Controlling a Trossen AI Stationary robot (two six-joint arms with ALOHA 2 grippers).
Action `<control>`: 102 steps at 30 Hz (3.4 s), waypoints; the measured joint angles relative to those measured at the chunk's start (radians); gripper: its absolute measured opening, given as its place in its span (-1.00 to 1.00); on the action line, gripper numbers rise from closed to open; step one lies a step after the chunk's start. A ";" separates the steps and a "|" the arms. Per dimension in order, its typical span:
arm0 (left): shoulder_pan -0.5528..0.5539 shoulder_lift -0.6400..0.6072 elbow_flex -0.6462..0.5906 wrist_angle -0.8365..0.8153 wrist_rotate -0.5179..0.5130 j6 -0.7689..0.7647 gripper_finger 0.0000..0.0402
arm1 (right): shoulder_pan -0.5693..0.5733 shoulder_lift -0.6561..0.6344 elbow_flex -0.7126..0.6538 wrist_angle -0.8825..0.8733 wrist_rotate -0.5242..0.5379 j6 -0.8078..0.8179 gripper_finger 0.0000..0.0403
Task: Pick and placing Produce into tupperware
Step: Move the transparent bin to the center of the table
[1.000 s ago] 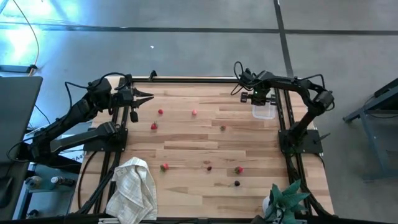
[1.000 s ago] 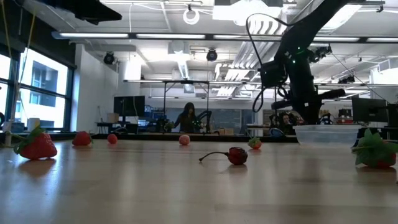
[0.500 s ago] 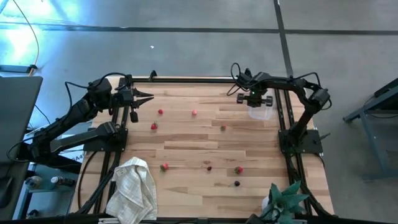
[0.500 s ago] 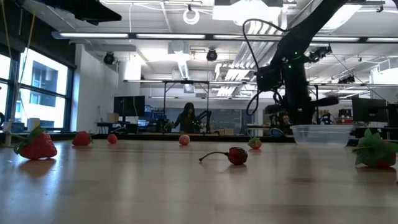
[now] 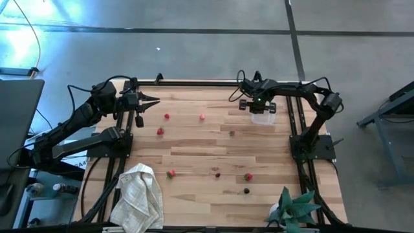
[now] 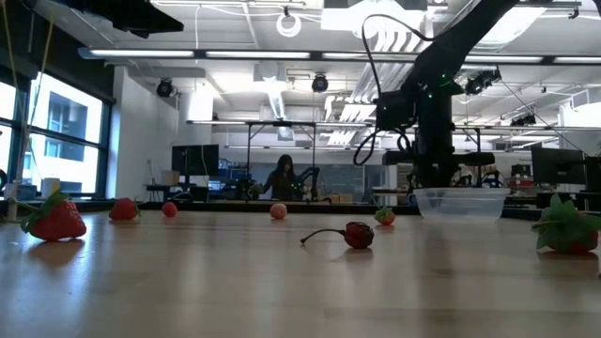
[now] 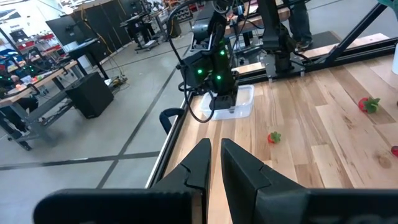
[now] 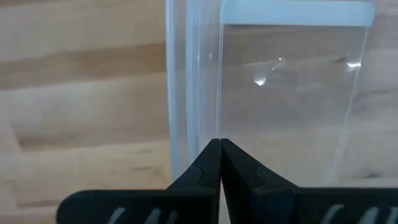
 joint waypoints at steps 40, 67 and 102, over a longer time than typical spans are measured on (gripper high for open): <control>0.000 0.000 0.000 -0.006 0.000 -0.001 -0.86 | 0.085 0.000 0.031 0.566 -0.277 -0.016 -1.00; 0.000 0.000 0.000 -0.012 0.000 -0.008 -0.86 | -0.026 0.211 0.447 -0.457 0.260 -0.269 -1.00; 0.000 0.000 0.000 -0.012 0.000 -0.001 -0.86 | 0.208 0.297 0.447 -0.223 -0.023 -0.194 -1.00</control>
